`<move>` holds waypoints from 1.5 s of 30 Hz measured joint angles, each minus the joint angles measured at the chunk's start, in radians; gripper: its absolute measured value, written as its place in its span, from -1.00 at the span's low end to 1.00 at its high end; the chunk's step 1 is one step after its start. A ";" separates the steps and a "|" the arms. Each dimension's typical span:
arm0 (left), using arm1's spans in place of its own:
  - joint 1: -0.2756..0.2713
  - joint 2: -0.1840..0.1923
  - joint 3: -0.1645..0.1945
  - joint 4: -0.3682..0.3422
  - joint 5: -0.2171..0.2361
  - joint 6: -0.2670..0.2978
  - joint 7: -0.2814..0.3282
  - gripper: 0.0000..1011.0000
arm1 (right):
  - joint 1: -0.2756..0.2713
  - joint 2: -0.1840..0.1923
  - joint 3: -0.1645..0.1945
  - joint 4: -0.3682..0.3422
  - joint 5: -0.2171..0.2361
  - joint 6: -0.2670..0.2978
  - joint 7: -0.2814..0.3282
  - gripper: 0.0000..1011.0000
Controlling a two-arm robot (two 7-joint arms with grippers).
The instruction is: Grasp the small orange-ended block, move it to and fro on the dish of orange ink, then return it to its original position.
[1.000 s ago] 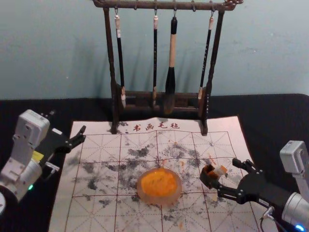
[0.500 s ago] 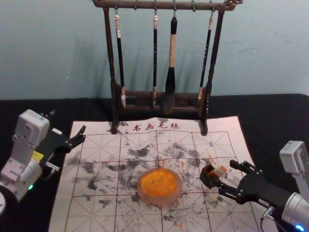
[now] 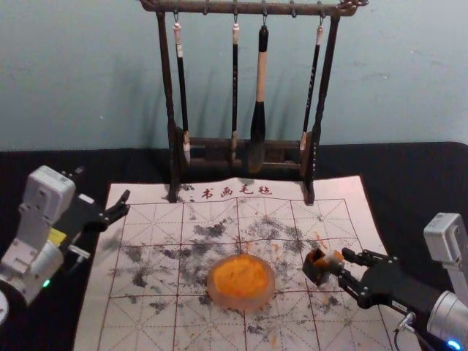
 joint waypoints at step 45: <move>0.000 0.000 0.000 0.000 0.000 0.000 0.000 0.98 | -0.003 -0.008 0.023 -0.016 -0.003 -0.013 0.017 -0.84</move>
